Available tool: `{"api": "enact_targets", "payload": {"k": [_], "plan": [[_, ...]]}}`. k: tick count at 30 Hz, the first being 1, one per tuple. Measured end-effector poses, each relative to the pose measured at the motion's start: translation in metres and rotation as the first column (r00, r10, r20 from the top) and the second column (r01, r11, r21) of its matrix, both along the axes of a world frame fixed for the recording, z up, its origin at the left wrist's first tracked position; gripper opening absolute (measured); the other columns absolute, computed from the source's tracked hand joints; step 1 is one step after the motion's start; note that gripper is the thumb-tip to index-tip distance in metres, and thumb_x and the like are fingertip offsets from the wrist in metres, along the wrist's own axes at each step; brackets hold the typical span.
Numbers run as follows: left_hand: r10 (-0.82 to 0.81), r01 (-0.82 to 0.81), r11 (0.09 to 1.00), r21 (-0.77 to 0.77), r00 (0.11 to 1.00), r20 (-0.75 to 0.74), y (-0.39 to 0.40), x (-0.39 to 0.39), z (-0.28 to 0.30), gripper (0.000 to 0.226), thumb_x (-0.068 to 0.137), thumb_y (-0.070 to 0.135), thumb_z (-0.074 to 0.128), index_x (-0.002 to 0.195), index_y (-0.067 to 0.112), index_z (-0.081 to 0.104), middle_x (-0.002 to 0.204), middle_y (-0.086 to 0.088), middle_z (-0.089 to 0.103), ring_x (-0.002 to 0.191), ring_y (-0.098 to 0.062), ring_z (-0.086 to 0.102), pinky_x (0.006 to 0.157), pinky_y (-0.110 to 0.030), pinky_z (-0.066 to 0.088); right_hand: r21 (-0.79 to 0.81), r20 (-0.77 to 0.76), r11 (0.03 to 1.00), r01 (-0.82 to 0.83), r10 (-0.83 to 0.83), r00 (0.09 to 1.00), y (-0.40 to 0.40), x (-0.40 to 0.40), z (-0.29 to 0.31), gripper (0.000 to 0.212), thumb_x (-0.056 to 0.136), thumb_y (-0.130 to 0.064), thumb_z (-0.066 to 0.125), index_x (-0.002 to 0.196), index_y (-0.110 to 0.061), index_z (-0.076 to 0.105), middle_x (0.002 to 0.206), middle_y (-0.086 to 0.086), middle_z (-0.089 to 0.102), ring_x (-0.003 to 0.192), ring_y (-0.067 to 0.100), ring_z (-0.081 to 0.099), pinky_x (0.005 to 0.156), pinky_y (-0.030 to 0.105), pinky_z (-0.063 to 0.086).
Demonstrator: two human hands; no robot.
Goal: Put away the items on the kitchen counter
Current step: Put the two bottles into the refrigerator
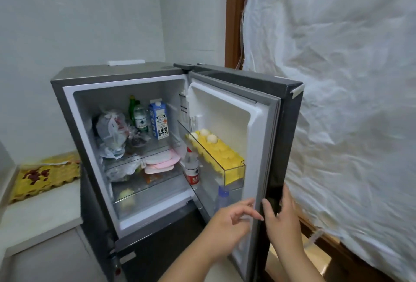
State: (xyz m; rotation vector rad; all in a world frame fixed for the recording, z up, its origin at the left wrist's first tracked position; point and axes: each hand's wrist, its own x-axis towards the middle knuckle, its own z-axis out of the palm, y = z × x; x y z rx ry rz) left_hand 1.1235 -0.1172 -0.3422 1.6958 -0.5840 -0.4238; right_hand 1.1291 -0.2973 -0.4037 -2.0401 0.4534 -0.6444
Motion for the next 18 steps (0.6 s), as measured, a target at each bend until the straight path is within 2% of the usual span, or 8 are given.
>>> {"api": "enact_targets", "payload": {"k": [2, 4, 5, 7, 10, 15, 18], "plan": [[0.034, -0.032, 0.998, 0.056, 0.999, -0.022, -0.008, 0.004, -0.002, 0.041, 0.086, -0.005, 0.05, 0.109, 0.019, 0.075, 0.145, 0.019, 0.048, 0.127, 0.016, 0.046, 0.097, -0.002, 0.037, 0.008, -0.015, 1.0, -0.003, 0.003, 1.0, -0.024, 0.01, -0.002, 0.077, 0.098, -0.034, 0.06, 0.16, -0.026, 0.016, 0.165, 0.004, 0.027, 0.147, 0.026, 0.036, 0.117, 0.043, 0.034], [0.073, -0.07, 0.992, 0.105, 0.997, -0.025, -0.014, 0.012, -0.007, 0.043, 0.085, 0.004, 0.054, 0.116, 0.028, 0.073, 0.148, 0.022, 0.046, 0.127, 0.015, 0.046, 0.088, 0.001, 0.036, 0.013, -0.02, 1.0, -0.018, 0.018, 1.0, -0.045, 0.018, -0.003, 0.075, 0.099, -0.037, 0.056, 0.16, -0.028, 0.013, 0.165, 0.003, 0.027, 0.146, 0.026, 0.038, 0.117, 0.046, 0.036], [0.089, -0.086, 0.987, 0.137, 0.996, -0.018, -0.019, 0.015, -0.011, 0.047, 0.084, 0.011, 0.055, 0.122, 0.035, 0.069, 0.15, 0.025, 0.043, 0.131, 0.01, 0.044, 0.091, -0.002, 0.036, 0.025, -0.034, 0.999, -0.024, 0.025, 0.999, -0.054, 0.021, -0.003, 0.074, 0.1, -0.038, 0.055, 0.16, -0.029, 0.012, 0.166, 0.003, 0.026, 0.146, 0.025, 0.038, 0.117, 0.045, 0.035], [0.125, -0.12, 0.978, 0.172, 0.992, -0.018, -0.026, 0.022, -0.013, 0.062, 0.082, 0.022, 0.056, 0.138, 0.047, 0.054, 0.155, 0.027, 0.035, 0.138, 0.003, 0.039, 0.107, -0.017, 0.035, 0.034, -0.043, 0.999, -0.027, 0.028, 0.999, -0.068, 0.026, -0.001, 0.073, 0.101, -0.037, 0.054, 0.161, -0.031, 0.013, 0.166, -0.001, 0.025, 0.147, 0.023, 0.035, 0.118, 0.043, 0.033], [0.151, -0.139, 0.972, 0.191, 0.987, -0.047, -0.041, 0.029, -0.007, 0.075, 0.084, 0.023, 0.058, 0.152, 0.045, 0.034, 0.159, 0.025, 0.024, 0.145, -0.005, 0.03, 0.12, -0.036, 0.029, 0.032, -0.012, 0.999, -0.036, 0.036, 0.999, -0.084, 0.033, 0.0, 0.072, 0.1, -0.036, 0.055, 0.16, -0.032, 0.015, 0.165, -0.004, 0.027, 0.149, 0.021, 0.032, 0.12, 0.043, 0.03], [0.143, -0.133, 0.972, 0.192, 0.989, -0.04, -0.056, 0.04, -0.006, 0.082, 0.071, 0.035, 0.06, 0.15, 0.044, 0.039, 0.161, 0.03, 0.02, 0.148, -0.009, 0.027, 0.12, -0.041, 0.031, 0.051, 0.006, 0.997, -0.057, 0.057, 0.998, -0.098, 0.042, -0.006, 0.071, 0.101, -0.037, 0.053, 0.16, -0.033, 0.014, 0.166, -0.006, 0.024, 0.151, 0.016, 0.026, 0.123, 0.043, 0.026], [0.129, -0.121, 0.976, 0.182, 0.991, -0.03, -0.056, 0.044, -0.012, 0.077, 0.075, 0.035, 0.06, 0.149, 0.047, 0.039, 0.16, 0.033, 0.02, 0.147, -0.008, 0.027, 0.117, -0.037, 0.033, 0.054, 0.022, 0.997, -0.05, 0.049, 0.999, -0.098, 0.046, -0.009, 0.069, 0.102, -0.038, 0.051, 0.16, -0.033, 0.014, 0.166, -0.006, 0.024, 0.152, 0.015, 0.024, 0.123, 0.045, 0.027]]}}
